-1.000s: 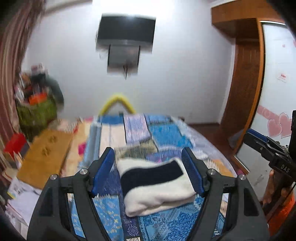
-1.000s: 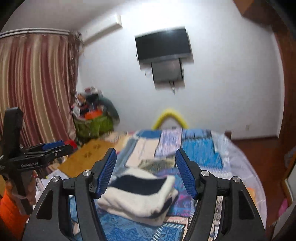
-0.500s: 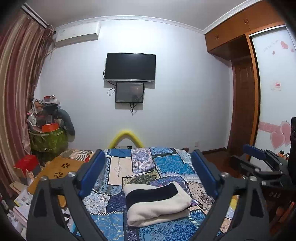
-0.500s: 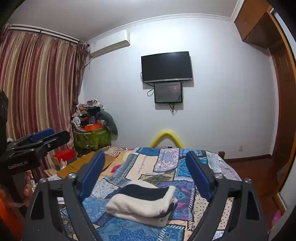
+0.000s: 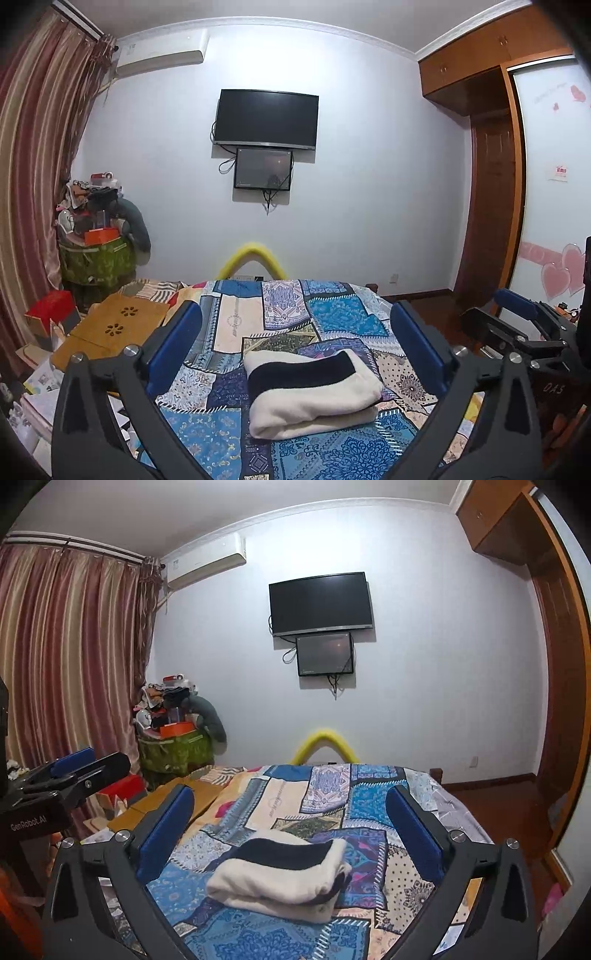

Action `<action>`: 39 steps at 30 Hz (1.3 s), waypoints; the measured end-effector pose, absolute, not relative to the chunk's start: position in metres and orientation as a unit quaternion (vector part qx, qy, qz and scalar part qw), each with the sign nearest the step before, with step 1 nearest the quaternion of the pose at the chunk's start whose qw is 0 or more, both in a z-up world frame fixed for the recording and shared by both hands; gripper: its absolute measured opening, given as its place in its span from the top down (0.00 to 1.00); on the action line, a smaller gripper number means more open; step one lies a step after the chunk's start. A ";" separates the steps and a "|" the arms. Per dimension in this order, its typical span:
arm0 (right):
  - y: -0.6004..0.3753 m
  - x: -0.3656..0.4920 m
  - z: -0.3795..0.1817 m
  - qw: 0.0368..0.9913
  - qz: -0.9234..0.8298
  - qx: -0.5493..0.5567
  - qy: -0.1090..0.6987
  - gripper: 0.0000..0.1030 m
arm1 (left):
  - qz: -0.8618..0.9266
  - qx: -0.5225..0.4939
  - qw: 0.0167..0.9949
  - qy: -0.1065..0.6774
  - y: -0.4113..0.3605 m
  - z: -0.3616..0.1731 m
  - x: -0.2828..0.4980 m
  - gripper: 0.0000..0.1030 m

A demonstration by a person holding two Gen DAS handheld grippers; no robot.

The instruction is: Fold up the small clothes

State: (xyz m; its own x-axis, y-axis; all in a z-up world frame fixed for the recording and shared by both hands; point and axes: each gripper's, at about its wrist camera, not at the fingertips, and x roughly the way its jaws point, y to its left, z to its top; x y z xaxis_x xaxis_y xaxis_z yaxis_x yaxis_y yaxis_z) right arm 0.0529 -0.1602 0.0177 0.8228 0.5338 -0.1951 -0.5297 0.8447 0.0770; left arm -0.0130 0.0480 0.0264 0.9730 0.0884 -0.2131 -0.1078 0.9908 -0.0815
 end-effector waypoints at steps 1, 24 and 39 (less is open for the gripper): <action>-0.161 0.053 0.018 0.954 0.279 0.011 0.106 0.00 | 0.050 -0.047 0.992 0.106 0.049 0.026 -0.012 0.00; -0.166 0.051 0.017 0.954 0.275 0.021 0.116 0.00 | 0.038 -0.051 0.992 0.109 0.050 0.023 -0.011 0.00; -0.167 0.051 0.017 0.955 0.273 0.023 0.116 0.00 | 0.022 -0.049 0.991 0.124 0.046 0.020 -0.010 0.00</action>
State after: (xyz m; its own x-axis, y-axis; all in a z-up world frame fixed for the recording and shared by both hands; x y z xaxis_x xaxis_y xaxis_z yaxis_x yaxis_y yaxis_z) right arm 0.0505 -0.1672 0.0171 0.8244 0.5258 -0.2093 -0.5152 0.8504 0.1072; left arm -0.0100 0.0459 0.0201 0.9681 0.0322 -0.2487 -0.0564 0.9943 -0.0908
